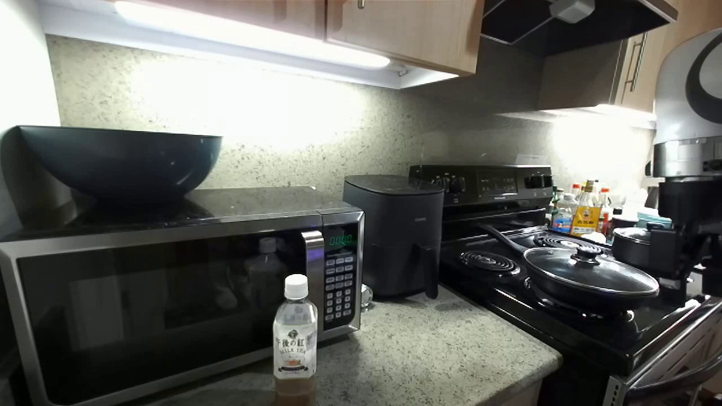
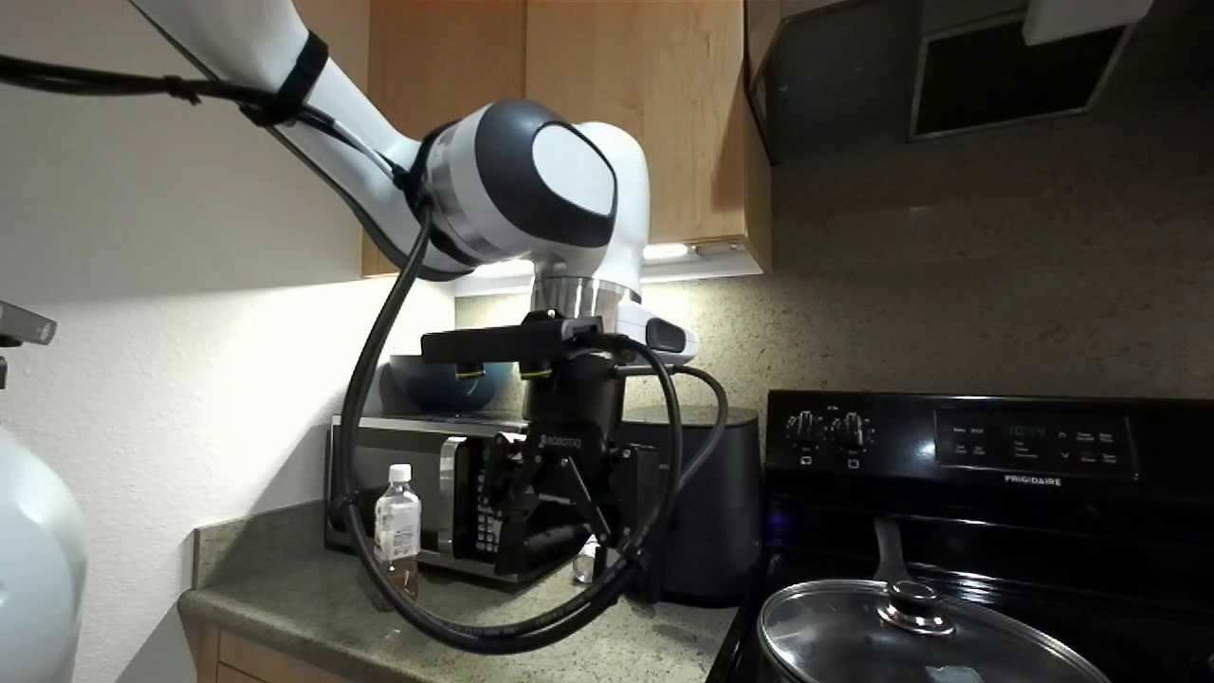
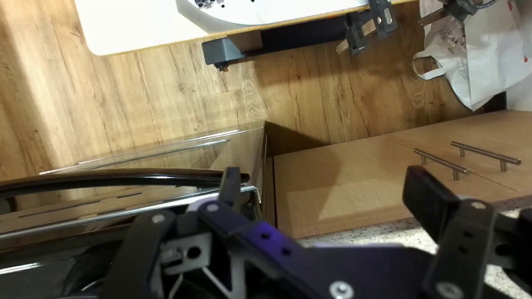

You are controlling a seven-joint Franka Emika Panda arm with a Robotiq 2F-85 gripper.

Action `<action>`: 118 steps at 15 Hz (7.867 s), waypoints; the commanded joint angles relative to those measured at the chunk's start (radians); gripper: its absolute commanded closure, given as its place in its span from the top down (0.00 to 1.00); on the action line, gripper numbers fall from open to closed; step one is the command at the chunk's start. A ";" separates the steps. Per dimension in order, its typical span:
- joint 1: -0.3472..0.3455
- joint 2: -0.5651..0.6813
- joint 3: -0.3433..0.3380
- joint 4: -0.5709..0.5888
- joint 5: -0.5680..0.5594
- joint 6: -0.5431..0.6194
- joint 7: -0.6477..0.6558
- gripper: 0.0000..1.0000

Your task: Pick up the bottle and put it on top of the microwave

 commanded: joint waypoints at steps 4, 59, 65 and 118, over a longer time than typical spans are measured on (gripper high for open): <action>0.203 0.162 0.157 0.067 0.012 0.027 -0.025 1.00; 0.492 0.820 0.449 0.586 0.257 0.624 -0.038 1.00; 0.547 0.812 0.375 0.567 -0.093 0.764 0.353 1.00; 0.535 0.520 0.450 0.577 -0.150 0.762 0.443 0.13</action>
